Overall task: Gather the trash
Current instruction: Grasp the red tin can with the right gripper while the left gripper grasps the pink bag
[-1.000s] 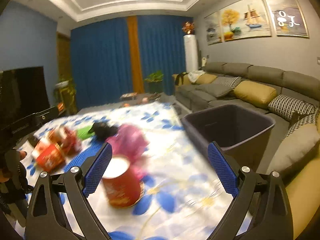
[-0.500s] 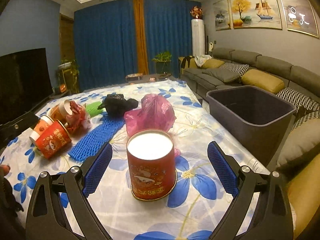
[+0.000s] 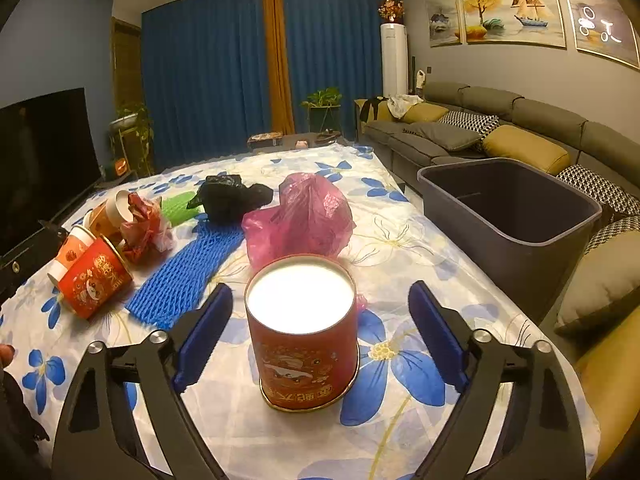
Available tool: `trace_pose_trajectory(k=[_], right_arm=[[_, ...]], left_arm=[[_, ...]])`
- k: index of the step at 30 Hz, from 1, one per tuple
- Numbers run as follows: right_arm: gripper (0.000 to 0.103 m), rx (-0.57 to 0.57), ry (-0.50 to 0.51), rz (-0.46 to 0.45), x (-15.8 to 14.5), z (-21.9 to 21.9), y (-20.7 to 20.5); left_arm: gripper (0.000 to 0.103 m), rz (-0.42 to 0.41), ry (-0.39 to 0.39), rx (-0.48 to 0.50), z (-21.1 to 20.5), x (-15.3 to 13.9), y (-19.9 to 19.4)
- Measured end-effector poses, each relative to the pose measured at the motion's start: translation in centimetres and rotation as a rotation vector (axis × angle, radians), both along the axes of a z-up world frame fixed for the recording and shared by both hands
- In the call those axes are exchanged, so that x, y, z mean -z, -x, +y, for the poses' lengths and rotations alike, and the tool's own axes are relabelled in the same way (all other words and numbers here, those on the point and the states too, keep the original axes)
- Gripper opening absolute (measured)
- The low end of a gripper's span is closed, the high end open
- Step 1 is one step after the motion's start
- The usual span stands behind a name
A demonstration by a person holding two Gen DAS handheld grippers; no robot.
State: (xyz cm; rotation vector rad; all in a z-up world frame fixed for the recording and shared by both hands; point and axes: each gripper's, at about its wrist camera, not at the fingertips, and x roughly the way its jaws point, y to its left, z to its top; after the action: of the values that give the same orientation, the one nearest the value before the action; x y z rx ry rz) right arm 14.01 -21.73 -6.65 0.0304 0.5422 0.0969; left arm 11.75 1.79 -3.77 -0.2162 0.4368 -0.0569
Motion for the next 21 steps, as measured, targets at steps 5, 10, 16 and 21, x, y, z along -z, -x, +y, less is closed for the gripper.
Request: trace_pose_trajectory(k=[5,10,16,21], right_arm=[[0.068,-0.007,-0.008,0.037,0.4,0.1,-0.9],[0.056,-0.023,-0.025,0.043,0.5,-0.2,-0.8],[0.056,-0.002,-0.045,-0.018,-0.8,-1.7,0.3],[0.056,0.046,-0.046,-0.068,-2.1,-3.8,0.9]], left_arm=[[0.097,0.005,-0.004,0.014,-0.5,0.2,-0.5],[0.097,-0.001,-0.020,0.031,-1.3,0.0,-1.0],[0.097,0.000,-0.047,0.092,-3.9,-0.1,-2.7],[0.097,-0.001,-0.083,0.160,-7.5,-0.2,-5.0]])
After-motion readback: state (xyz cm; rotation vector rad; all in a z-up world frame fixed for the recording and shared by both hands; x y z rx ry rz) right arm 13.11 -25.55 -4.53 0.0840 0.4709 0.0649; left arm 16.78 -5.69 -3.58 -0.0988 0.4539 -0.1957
